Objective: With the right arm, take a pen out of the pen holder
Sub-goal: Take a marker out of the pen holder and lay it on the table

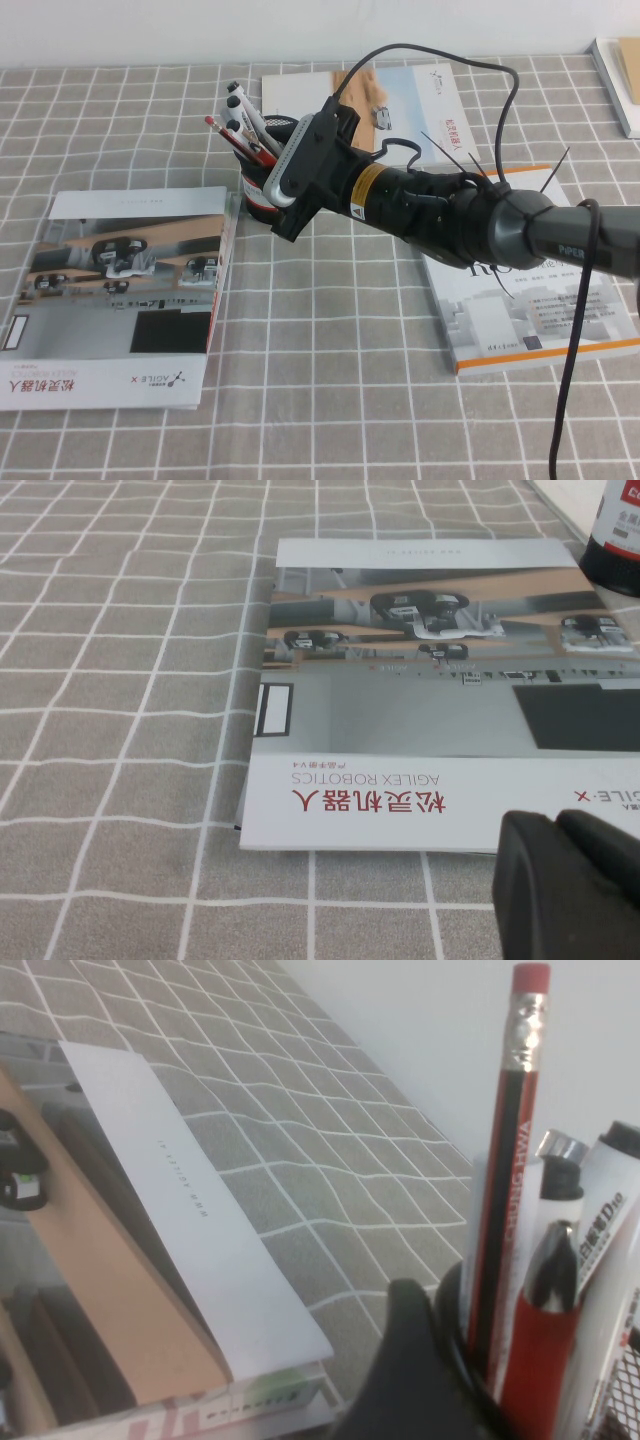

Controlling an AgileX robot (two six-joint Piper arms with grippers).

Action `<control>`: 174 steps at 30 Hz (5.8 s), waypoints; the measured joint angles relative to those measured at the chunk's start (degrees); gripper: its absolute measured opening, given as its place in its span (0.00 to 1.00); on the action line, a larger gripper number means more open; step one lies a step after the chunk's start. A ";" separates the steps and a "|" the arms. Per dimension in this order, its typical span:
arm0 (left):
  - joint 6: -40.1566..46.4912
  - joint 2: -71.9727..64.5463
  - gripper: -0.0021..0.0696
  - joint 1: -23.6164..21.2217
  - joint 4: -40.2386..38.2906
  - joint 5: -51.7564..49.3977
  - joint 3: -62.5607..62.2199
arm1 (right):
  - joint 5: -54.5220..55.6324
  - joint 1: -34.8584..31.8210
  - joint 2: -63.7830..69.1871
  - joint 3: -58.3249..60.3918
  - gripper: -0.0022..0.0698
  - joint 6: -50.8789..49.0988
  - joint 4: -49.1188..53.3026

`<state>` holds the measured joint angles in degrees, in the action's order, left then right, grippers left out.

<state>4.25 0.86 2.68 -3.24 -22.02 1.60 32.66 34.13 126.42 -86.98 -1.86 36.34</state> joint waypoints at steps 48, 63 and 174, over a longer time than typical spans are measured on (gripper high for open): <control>0.00 0.00 0.02 0.00 0.00 0.00 0.00 | 0.00 0.00 0.21 -0.24 0.56 0.00 -0.47; 0.00 0.00 0.02 0.00 0.00 0.00 0.00 | -1.22 0.00 1.78 -1.72 0.56 -2.49 -0.75; 0.00 0.00 0.02 0.00 0.00 0.00 0.00 | -25.75 0.46 -25.01 -3.87 0.11 -19.03 -2.20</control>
<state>4.25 0.86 2.68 -3.24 -22.02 1.60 6.91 34.59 101.41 -90.85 -20.90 34.14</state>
